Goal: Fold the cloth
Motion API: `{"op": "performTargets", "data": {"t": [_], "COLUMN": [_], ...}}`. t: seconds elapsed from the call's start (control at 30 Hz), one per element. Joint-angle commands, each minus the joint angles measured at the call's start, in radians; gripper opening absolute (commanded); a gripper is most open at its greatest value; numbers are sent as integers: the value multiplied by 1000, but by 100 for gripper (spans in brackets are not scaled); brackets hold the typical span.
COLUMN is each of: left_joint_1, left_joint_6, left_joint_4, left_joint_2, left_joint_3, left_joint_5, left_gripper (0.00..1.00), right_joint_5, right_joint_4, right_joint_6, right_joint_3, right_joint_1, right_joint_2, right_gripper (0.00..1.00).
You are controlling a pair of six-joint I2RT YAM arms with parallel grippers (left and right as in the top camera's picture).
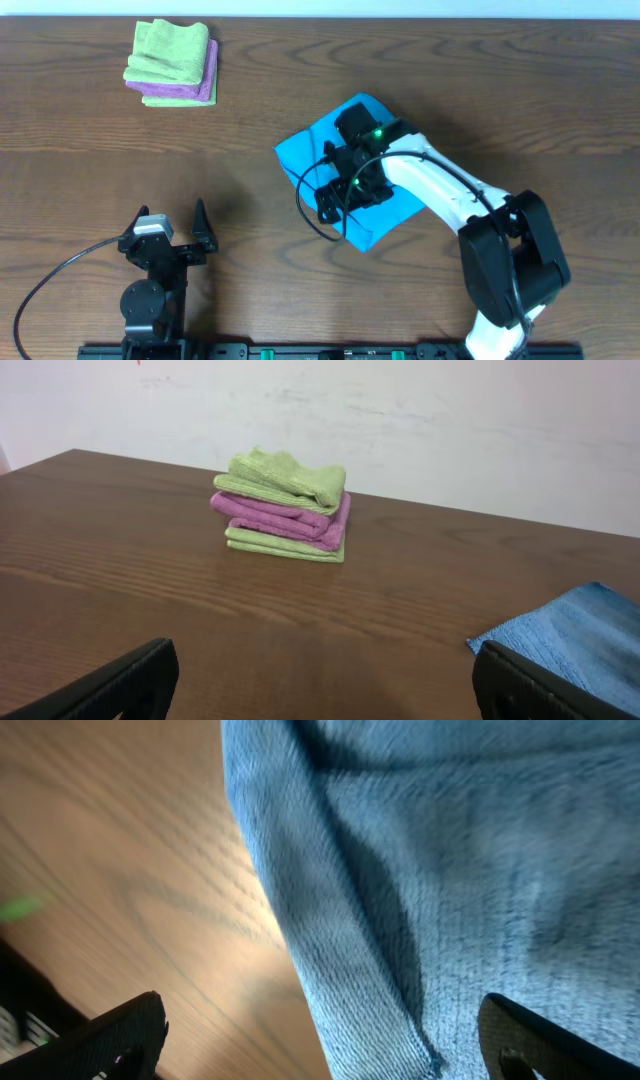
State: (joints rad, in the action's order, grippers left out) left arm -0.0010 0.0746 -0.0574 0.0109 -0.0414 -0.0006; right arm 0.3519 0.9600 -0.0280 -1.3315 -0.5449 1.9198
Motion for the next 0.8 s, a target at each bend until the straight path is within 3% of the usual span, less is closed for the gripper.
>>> {"op": "performTargets", "data": {"t": [0.0, 0.27, 0.4, 0.77], "left_joint_1": [4, 4, 4, 4], "left_joint_6": [0, 0, 0, 0], "left_joint_4": [-20, -20, -20, -20], "left_joint_2": [-5, -5, -5, -5], "left_joint_3": [37, 37, 37, 37], "left_joint_5": [-10, -10, -10, -10], "left_gripper": [95, 95, 95, 95], "right_joint_5": [-15, 3, 22, 311], "right_joint_4": [-18, -182, -176, -126], "right_joint_6": [108, 139, 141, 122], "right_joint_3": [67, 209, 206, 205], "right_joint_1": [-31, -59, -59, -113], "right_joint_2": [-18, -18, -21, -80], "right_gripper": [99, 99, 99, 99]}}
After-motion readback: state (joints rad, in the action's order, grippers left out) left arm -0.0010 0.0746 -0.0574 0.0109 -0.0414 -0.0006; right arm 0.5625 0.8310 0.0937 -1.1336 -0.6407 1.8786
